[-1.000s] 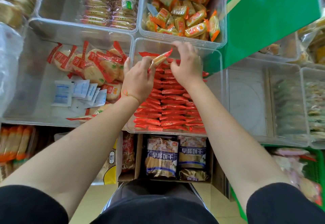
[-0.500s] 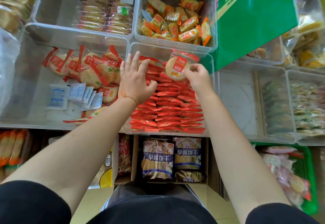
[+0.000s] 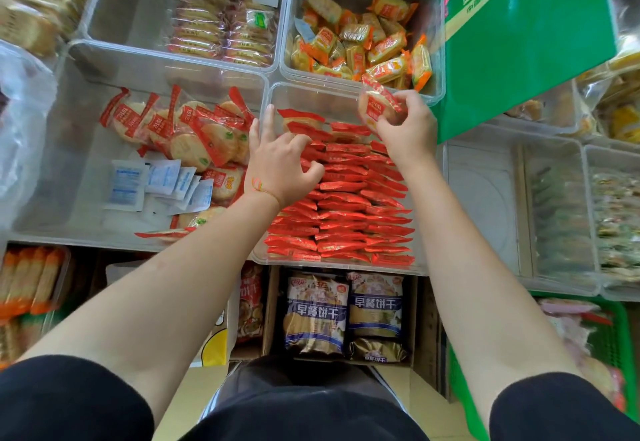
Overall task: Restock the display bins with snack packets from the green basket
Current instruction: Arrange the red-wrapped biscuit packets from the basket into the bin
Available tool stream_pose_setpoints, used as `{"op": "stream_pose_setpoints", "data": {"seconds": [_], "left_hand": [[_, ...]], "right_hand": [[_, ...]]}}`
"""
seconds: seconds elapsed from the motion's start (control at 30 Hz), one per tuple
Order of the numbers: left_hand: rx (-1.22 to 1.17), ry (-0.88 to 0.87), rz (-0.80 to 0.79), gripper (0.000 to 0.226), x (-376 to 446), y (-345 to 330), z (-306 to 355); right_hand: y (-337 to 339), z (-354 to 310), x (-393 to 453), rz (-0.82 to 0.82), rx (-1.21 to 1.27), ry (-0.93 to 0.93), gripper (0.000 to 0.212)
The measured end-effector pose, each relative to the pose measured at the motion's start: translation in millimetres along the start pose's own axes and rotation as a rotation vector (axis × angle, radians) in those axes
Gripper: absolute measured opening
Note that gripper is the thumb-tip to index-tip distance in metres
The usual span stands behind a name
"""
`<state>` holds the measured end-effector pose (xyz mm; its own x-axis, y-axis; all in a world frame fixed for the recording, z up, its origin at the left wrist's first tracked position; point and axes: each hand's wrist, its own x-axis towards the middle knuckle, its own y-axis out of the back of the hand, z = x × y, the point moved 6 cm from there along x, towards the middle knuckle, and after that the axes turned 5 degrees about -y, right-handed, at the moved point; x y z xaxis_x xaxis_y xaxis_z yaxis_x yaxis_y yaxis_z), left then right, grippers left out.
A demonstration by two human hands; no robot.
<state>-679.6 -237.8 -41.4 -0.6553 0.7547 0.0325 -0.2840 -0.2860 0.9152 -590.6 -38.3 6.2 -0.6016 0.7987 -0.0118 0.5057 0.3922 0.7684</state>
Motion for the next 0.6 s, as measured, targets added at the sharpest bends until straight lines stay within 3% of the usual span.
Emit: {"op": "stream_pose_setpoints", "data": {"seconds": [0.07, 0.13, 0.23, 0.3, 0.4, 0.53, 0.6], "left_hand": [[0.0, 0.004, -0.01, 0.053, 0, 0, 0], [0.013, 0.004, -0.026, 0.057, 0, 0, 0], [0.01, 0.01, -0.026, 0.057, -1, 0, 1], [-0.007, 0.015, -0.013, 0.054, -1, 1, 0], [-0.012, 0.017, -0.008, 0.053, -1, 0, 0], [-0.006, 0.018, -0.013, 0.053, -1, -2, 0], [0.002, 0.019, -0.012, 0.052, -1, -2, 0]], "right_hand": [[3, -1, 1, 0.024, -0.037, 0.01, 0.018], [3, -4, 1, 0.022, -0.229, 0.084, 0.021], [-13, -7, 1, -0.149, -0.626, 0.129, 0.026], [-26, -6, -2, -0.29, -0.737, 0.085, 0.027], [-38, -5, -9, -0.382, -0.745, 0.105, 0.028], [-25, -8, -12, -0.211, -0.587, 0.204, 0.022], [-22, -10, -12, -0.209, -0.519, 0.262, 0.019]]}}
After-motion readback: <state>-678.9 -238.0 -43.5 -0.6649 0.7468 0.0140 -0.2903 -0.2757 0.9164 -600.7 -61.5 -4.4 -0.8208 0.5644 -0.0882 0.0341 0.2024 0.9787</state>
